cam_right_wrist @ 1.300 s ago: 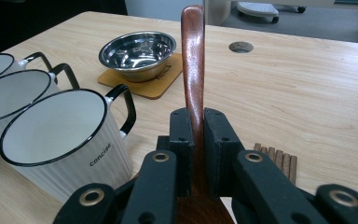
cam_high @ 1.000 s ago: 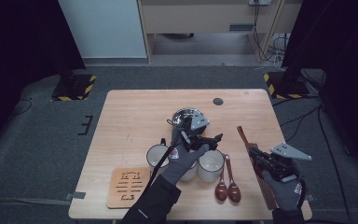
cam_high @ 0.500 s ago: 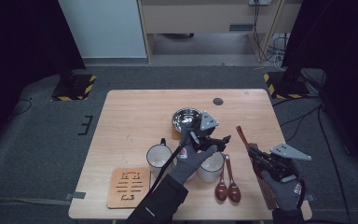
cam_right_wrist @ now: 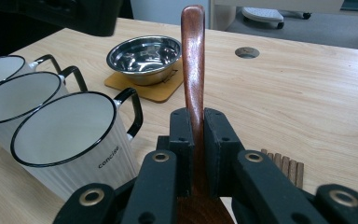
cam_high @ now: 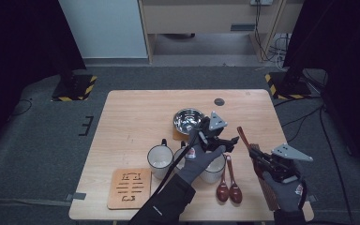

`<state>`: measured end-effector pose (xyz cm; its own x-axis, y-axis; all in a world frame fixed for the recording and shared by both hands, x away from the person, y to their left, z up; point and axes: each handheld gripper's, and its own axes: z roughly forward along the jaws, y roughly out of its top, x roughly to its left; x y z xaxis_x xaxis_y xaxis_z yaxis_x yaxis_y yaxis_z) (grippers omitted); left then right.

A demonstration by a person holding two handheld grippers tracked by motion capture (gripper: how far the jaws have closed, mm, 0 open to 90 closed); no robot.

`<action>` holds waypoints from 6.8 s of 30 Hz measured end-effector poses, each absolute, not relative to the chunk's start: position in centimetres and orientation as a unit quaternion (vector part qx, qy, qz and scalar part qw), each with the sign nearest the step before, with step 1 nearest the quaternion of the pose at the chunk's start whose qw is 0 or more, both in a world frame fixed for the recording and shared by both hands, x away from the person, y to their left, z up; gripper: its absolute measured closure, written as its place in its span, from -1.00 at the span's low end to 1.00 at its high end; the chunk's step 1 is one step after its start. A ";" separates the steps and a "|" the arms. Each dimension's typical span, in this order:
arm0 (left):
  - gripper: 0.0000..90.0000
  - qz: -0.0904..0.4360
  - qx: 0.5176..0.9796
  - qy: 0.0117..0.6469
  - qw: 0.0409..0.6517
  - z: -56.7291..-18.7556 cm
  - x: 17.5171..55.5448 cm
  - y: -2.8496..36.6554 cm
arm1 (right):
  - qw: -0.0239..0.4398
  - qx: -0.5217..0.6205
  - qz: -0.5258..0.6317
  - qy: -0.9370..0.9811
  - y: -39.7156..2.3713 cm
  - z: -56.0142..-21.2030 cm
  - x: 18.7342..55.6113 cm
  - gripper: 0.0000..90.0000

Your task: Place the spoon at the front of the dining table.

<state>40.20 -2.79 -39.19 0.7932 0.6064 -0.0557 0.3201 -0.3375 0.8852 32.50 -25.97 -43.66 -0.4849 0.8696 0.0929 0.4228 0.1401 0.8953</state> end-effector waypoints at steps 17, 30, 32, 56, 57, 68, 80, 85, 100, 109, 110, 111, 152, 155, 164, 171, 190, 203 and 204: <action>-0.44 0.124 0.805 0.287 0.503 -39.7 40.8 -5.3 | 0.235 0.442 0.483 0.718 -25.8 -43.5 32.4 0.83; -0.37 0.106 0.806 0.290 0.506 -40.1 41.3 -6.0 | 0.232 0.437 0.492 0.716 -25.8 -43.5 32.3 0.83; -0.34 0.105 0.806 0.289 0.506 -40.1 41.3 -6.1 | 0.234 0.437 0.492 0.715 -25.9 -43.5 32.3 0.83; -0.03 0.093 0.809 0.282 0.508 -40.3 40.7 -6.7 | 0.234 0.434 0.502 0.710 -25.7 -43.4 32.2 0.83; -0.02 0.093 0.809 0.282 0.508 -40.3 40.7 -6.7 | 0.234 0.434 0.502 0.710 -25.7 -43.4 32.2 0.83; 0.14 0.090 0.809 0.281 0.508 -40.2 40.5 -6.8 | 0.232 0.433 0.500 0.713 -25.7 -43.5 32.3 0.82; 0.35 0.084 0.813 0.273 0.508 -40.2 40.1 -6.9 | 0.229 0.435 0.493 0.717 -25.6 -43.7 32.5 0.82; 0.47 0.080 0.814 0.268 0.509 -40.2 40.0 -6.9 | 0.228 0.435 0.493 0.718 -25.4 -43.8 32.5 0.82; 0.86 0.072 0.813 0.238 0.527 -39.8 39.5 -6.9 | 0.226 0.434 0.506 0.711 -25.7 -43.7 32.4 0.80; 0.86 0.085 0.814 0.234 0.524 -39.2 39.8 -6.7 | 0.251 0.450 0.506 0.692 -26.9 -43.8 32.6 0.46; 0.86 0.085 0.814 0.234 0.525 -39.1 39.9 -6.7 | 0.253 0.455 0.504 0.689 -27.0 -43.9 32.7 0.42; 0.86 0.085 0.813 0.235 0.526 -39.0 39.9 -6.7 | 0.254 0.458 0.501 0.689 -27.2 -44.1 32.8 0.38; 0.86 0.105 0.788 0.248 0.553 -35.6 41.6 -4.0 | 0.284 0.547 0.391 0.684 -32.2 -51.1 36.2 -0.47; 0.86 0.110 0.787 0.249 0.554 -35.2 41.7 -3.7 | 0.282 0.550 0.383 0.686 -32.5 -51.6 36.4 -0.47; 0.86 0.119 0.773 0.259 0.566 -34.1 42.1 -2.0 | 0.280 0.562 0.367 0.686 -33.4 -52.5 36.5 -0.48; 0.86 0.133 0.764 0.269 0.571 -33.3 42.4 -0.4 | 0.275 0.570 0.356 0.687 -34.0 -53.1 36.6 -0.49; 0.86 0.158 0.735 0.311 0.582 -32.6 44.3 3.8 | 0.245 0.584 0.324 0.703 -34.4 -53.7 37.1 -0.56; 0.86 0.176 0.725 0.345 0.569 -32.8 46.1 6.6 | 0.250 0.580 0.313 0.709 -34.3 -53.8 37.2 -0.64; 0.86 0.178 0.724 0.349 0.568 -32.9 46.2 6.9 | 0.250 0.580 0.312 0.709 -34.3 -53.8 37.2 -0.65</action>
